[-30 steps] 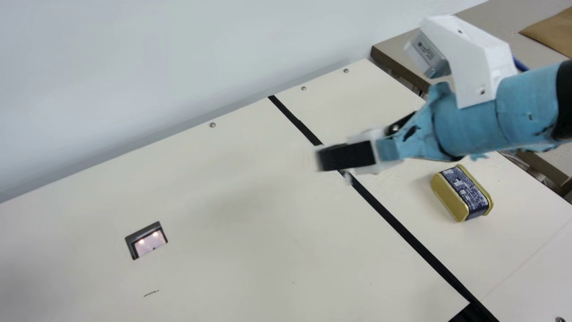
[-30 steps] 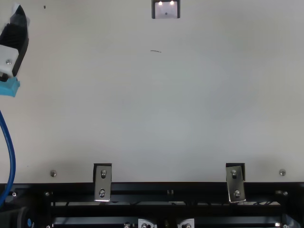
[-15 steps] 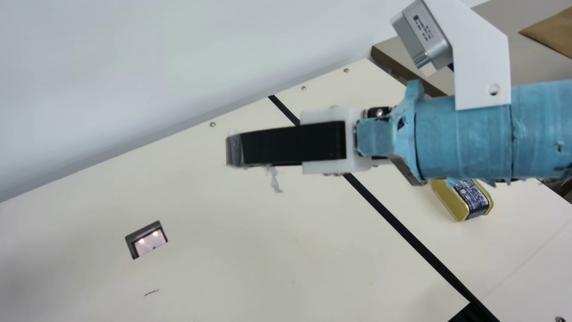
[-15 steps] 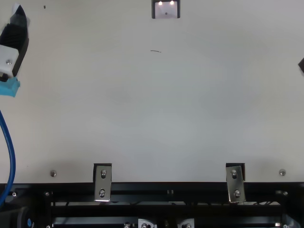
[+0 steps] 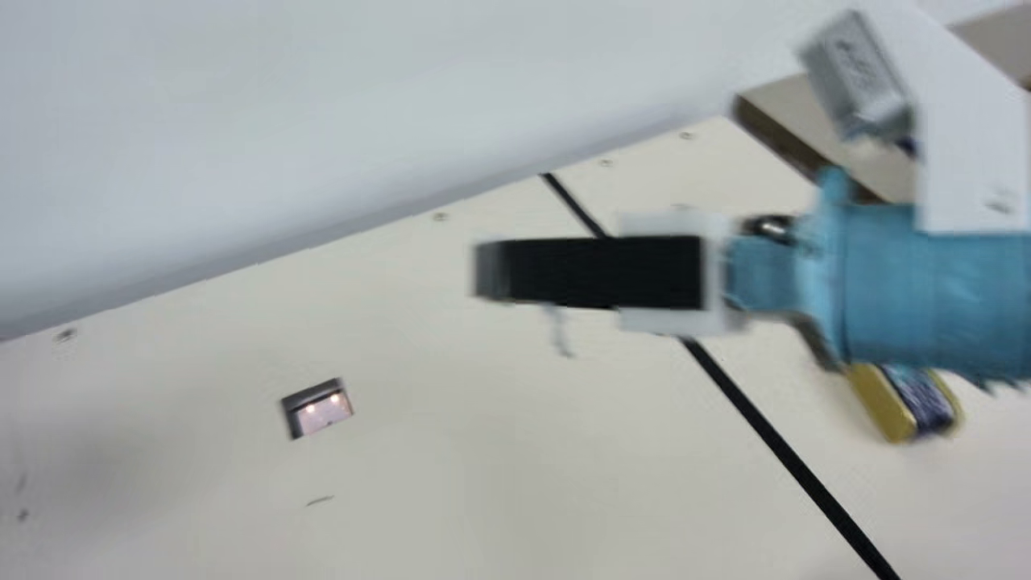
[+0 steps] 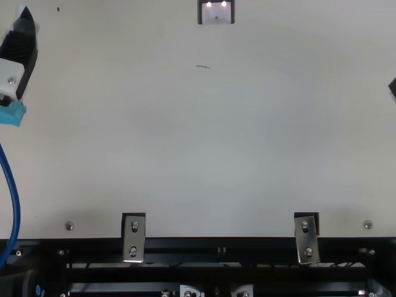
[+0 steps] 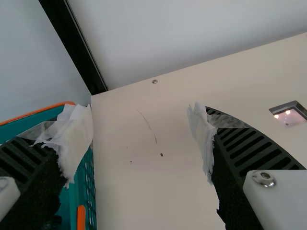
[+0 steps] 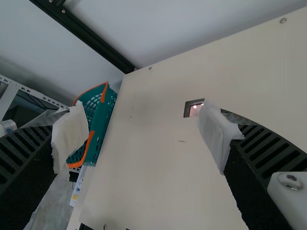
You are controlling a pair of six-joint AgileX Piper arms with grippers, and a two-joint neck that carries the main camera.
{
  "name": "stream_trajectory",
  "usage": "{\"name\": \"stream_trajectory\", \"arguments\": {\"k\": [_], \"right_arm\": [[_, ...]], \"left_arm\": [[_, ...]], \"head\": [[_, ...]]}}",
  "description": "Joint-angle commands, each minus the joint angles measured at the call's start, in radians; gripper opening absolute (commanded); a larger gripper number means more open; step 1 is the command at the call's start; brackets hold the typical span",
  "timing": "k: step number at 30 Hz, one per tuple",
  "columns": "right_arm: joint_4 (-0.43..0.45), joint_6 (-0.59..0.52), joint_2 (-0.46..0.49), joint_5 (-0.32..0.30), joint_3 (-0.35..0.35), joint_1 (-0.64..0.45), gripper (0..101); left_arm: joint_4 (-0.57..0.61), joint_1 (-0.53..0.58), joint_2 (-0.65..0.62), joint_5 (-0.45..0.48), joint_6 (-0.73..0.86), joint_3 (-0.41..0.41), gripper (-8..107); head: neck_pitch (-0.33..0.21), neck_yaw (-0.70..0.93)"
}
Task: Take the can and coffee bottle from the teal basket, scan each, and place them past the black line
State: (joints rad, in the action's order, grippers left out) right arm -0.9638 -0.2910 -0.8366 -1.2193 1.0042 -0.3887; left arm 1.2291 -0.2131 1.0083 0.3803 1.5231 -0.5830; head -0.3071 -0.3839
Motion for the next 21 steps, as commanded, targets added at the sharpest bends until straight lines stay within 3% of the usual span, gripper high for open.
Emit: {"name": "stream_trajectory", "arguments": {"k": [1, 9, 21], "right_arm": [[0.0, 0.0, 0.0, 0.0, 0.0, 0.0, 101], [0.0, 0.0, 0.0, 0.0, 0.0, 0.0, 101], [0.0, 0.0, 0.0, 0.0, 0.0, 0.0, 101]], "left_arm": [[0.0, 0.0, 0.0, 0.0, 0.0, 0.0, 90], [0.0, 0.0, 0.0, 0.0, 0.0, 0.0, 90], [0.0, 0.0, 0.0, 0.0, 0.0, 0.0, 90]], "head": [[-0.03, 0.078], [-0.107, 0.433], [-0.128, 0.937]]}}
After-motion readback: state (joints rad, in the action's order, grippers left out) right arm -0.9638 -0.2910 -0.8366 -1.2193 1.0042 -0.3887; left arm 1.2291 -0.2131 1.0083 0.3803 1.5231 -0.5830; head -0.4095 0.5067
